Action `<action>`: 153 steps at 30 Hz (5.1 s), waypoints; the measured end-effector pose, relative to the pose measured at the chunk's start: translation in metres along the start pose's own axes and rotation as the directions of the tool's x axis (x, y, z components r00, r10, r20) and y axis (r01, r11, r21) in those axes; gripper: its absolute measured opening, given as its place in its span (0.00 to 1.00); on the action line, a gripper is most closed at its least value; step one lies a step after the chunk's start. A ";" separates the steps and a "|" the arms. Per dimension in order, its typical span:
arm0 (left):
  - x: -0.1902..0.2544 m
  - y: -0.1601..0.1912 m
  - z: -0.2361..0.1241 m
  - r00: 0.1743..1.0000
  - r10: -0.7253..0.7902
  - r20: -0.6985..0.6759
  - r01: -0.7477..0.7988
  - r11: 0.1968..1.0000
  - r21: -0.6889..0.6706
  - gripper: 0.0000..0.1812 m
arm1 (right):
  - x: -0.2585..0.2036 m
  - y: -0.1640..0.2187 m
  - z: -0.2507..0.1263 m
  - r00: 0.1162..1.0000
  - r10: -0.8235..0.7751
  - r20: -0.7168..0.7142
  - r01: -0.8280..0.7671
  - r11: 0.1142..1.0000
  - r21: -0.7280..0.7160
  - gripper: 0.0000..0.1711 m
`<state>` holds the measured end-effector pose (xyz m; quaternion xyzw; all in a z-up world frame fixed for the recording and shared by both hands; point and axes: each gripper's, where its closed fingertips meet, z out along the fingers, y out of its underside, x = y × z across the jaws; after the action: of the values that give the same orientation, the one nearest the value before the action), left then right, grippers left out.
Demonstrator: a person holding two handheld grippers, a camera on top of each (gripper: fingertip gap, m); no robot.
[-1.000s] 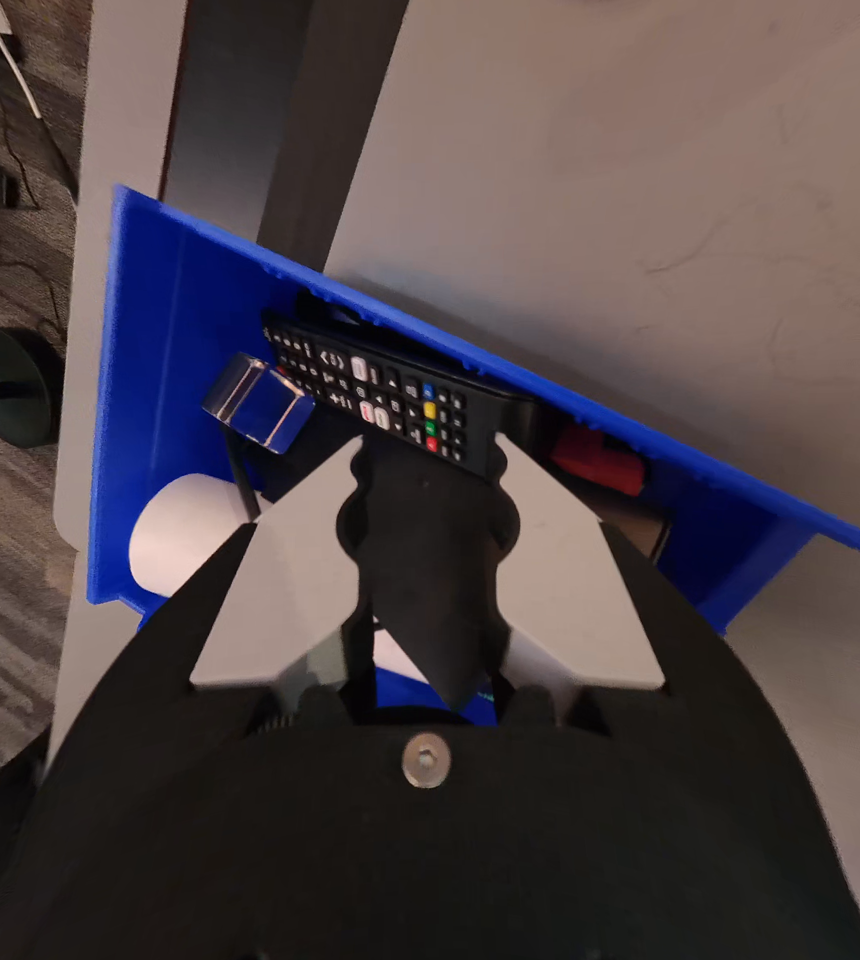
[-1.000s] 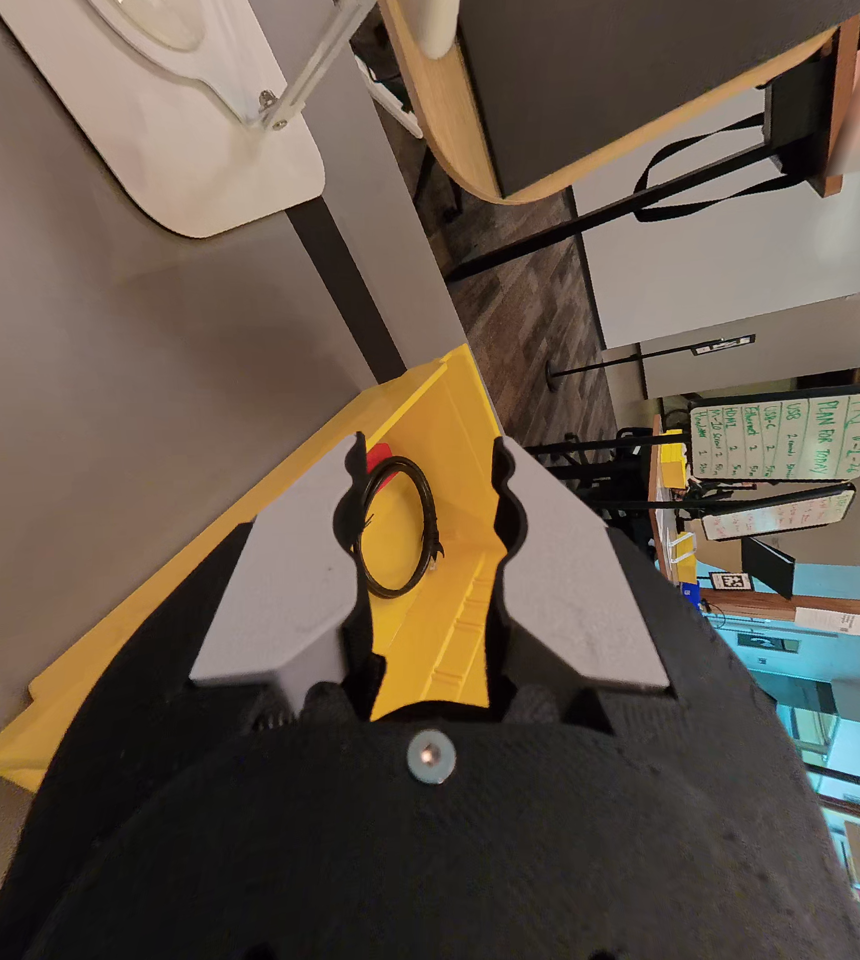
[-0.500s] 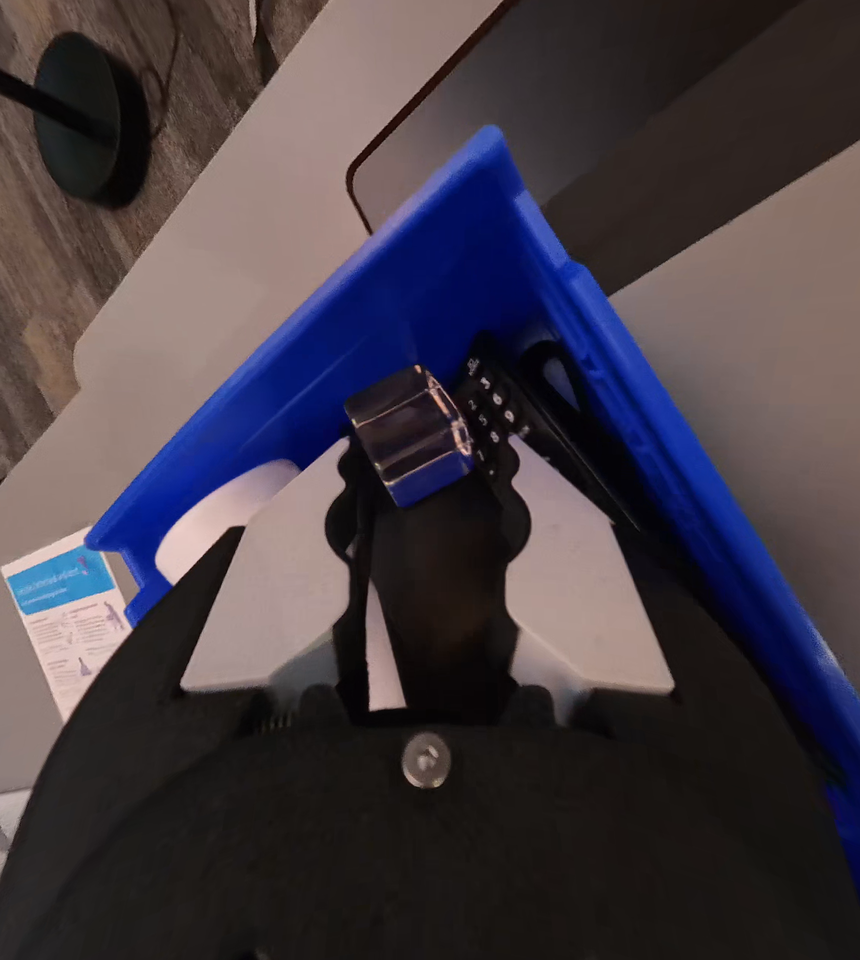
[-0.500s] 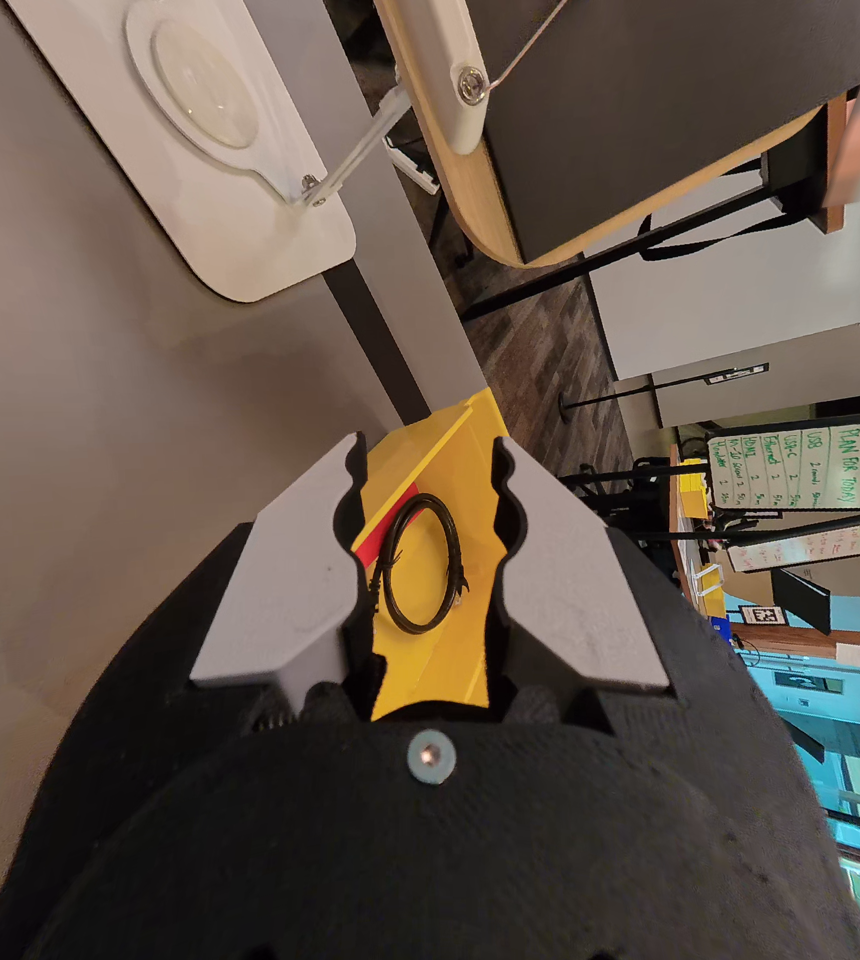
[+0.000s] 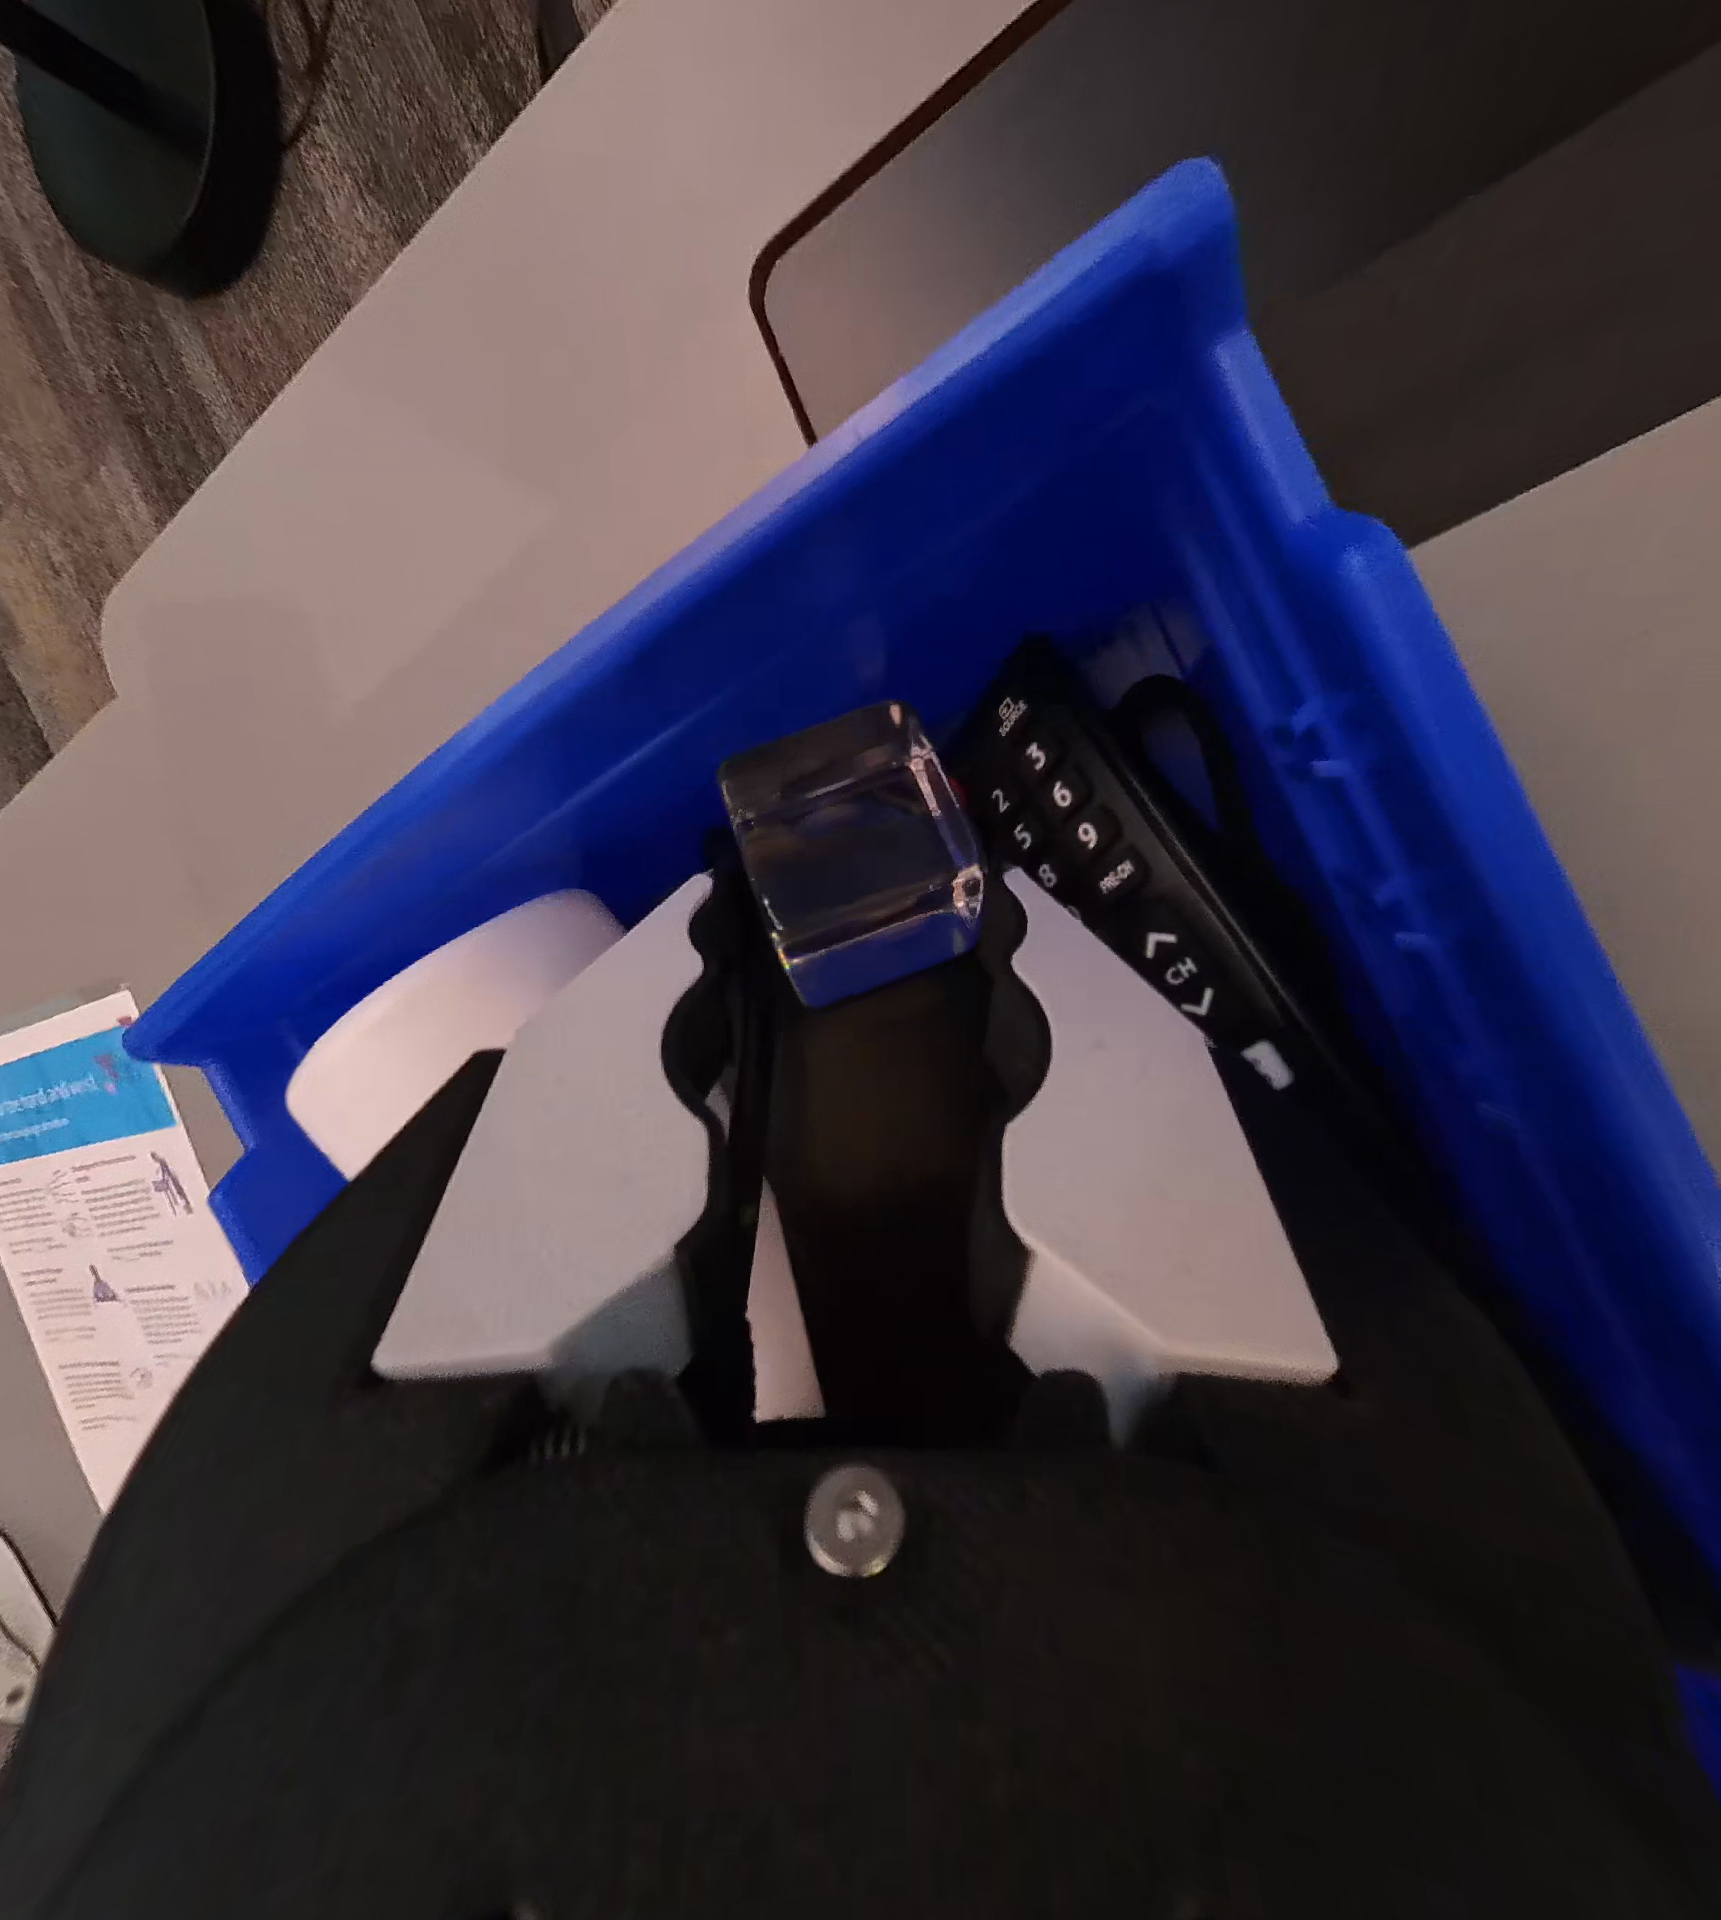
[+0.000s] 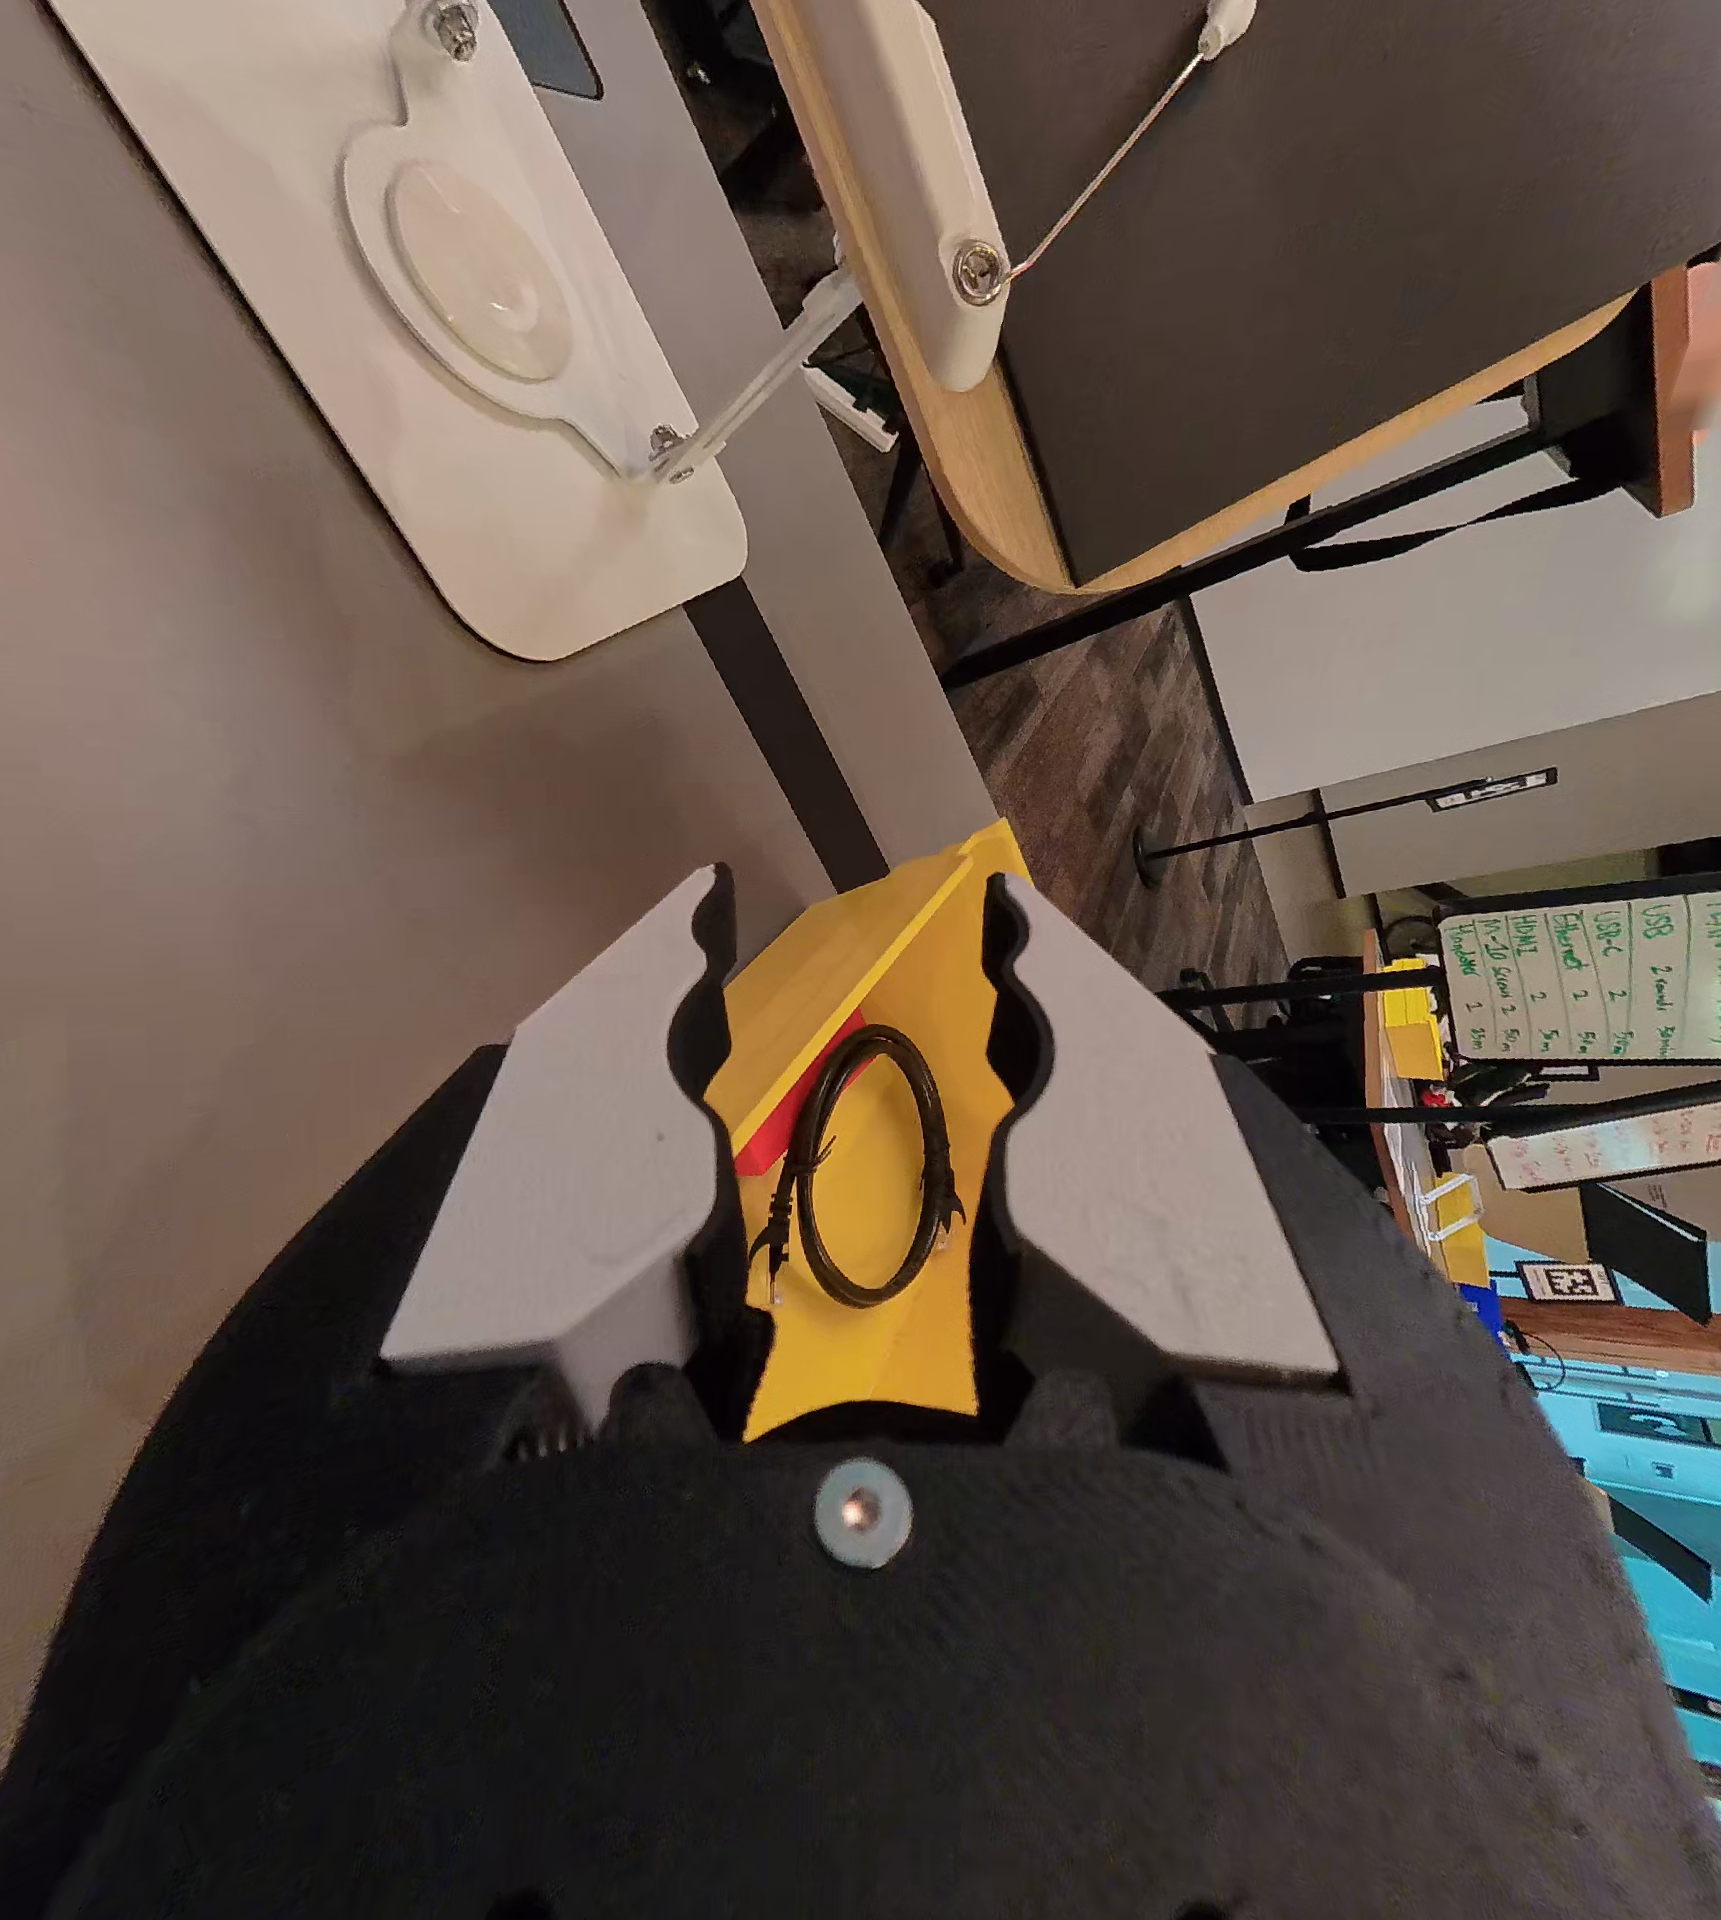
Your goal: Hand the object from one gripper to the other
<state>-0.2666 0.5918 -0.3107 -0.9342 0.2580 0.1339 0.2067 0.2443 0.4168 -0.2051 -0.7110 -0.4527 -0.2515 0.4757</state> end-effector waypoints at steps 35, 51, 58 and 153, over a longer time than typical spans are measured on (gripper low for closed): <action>0.114 0.026 -0.205 0.898 0.364 -0.247 -0.079 0.684 0.725 0.26 | -0.126 -0.228 -0.068 0.782 0.068 0.620 -0.435 0.772 0.463 0.32; 0.073 0.082 -0.117 0.904 0.413 -0.113 -0.305 0.805 0.509 0.25 | -0.160 -0.231 -0.062 0.772 0.017 0.635 -0.386 0.806 0.449 0.31; 0.062 0.076 -0.123 0.928 0.368 -0.059 -0.293 0.818 0.495 0.40 | -0.161 -0.219 -0.065 0.779 0.022 0.626 -0.379 0.812 0.443 0.31; 0.290 0.105 -0.419 -0.045 0.694 -0.718 0.556 0.615 0.560 0.24 | -0.120 -0.283 -0.212 0.962 -0.258 0.091 0.036 0.449 0.893 0.24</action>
<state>-0.0218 0.1957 -0.0790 -0.4924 0.4057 -0.6992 0.3224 -0.0455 0.2150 -0.0840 -0.3414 -0.6255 0.0570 0.6993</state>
